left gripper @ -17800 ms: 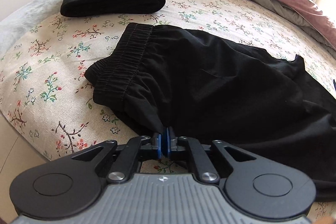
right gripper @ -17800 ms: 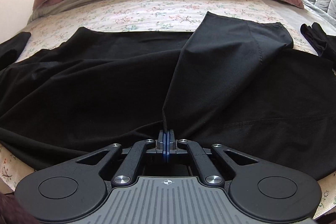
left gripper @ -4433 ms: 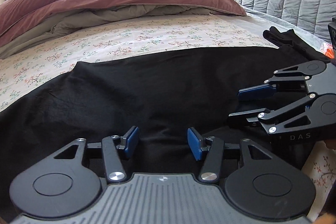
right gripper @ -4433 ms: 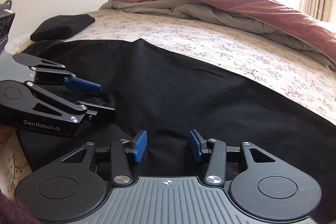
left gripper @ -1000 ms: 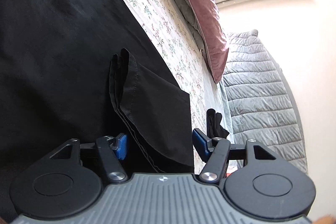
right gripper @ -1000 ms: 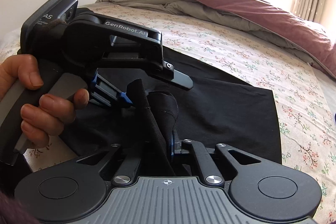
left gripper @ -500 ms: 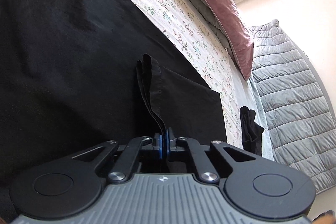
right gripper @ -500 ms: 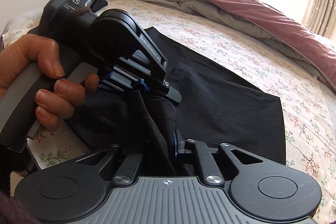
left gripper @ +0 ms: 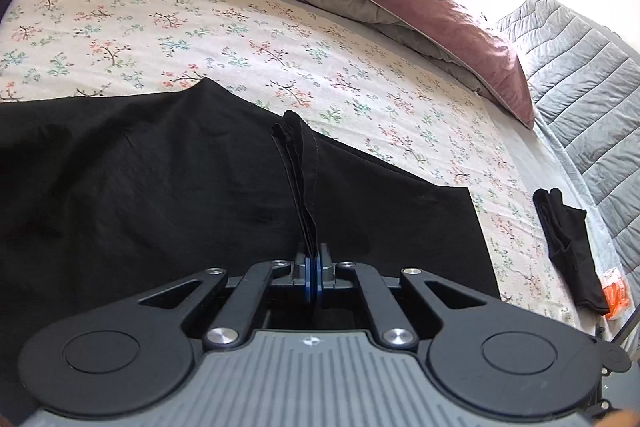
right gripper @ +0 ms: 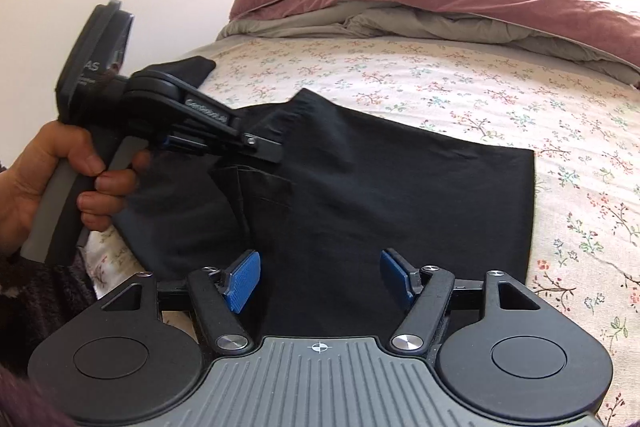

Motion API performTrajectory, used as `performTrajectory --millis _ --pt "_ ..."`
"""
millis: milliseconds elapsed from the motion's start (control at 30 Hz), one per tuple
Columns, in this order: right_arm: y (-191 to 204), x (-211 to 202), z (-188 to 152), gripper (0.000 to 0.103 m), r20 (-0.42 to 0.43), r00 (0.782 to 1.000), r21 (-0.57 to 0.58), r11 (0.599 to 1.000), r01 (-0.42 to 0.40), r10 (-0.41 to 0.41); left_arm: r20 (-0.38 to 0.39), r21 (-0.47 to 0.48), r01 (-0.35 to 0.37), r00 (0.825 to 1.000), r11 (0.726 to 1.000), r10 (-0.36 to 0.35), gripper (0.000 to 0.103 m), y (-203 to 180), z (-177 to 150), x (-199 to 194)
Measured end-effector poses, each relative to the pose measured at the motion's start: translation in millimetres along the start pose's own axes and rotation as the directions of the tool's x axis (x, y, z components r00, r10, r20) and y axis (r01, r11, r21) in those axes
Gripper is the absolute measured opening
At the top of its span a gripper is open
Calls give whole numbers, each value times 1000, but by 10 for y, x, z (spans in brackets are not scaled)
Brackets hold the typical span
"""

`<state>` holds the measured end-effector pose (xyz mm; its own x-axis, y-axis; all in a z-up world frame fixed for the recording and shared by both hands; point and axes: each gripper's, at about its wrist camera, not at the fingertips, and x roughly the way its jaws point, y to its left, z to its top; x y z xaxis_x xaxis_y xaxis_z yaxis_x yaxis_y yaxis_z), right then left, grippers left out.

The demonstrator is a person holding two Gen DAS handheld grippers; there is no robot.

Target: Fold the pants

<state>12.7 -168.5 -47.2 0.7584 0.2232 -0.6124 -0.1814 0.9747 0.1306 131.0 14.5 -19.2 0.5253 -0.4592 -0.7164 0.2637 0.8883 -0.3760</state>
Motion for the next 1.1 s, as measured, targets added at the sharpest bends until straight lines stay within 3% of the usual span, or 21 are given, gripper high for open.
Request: performTrajectory --millis 167,433,600,833,1100 --pt "-59 193 95 68 -43 999 77 997 -24 27 -2 15 -72 997 997 72 12 333 84 -71" --pt "196 578 236 68 -88 996 -15 1000 24 -25 23 -36 -144 989 989 145 12 874 238 -307" --pt "318 750 265 71 -109 994 -56 998 20 -26 50 -21 -199 979 980 199 12 1139 329 -444" --pt "408 899 280 72 -127 992 -93 996 9 -21 71 -87 -224 971 971 230 12 1655 379 -662" --pt "543 1021 318 72 -133 991 -133 991 -18 0 101 -95 -275 954 957 284 12 1918 392 -829"
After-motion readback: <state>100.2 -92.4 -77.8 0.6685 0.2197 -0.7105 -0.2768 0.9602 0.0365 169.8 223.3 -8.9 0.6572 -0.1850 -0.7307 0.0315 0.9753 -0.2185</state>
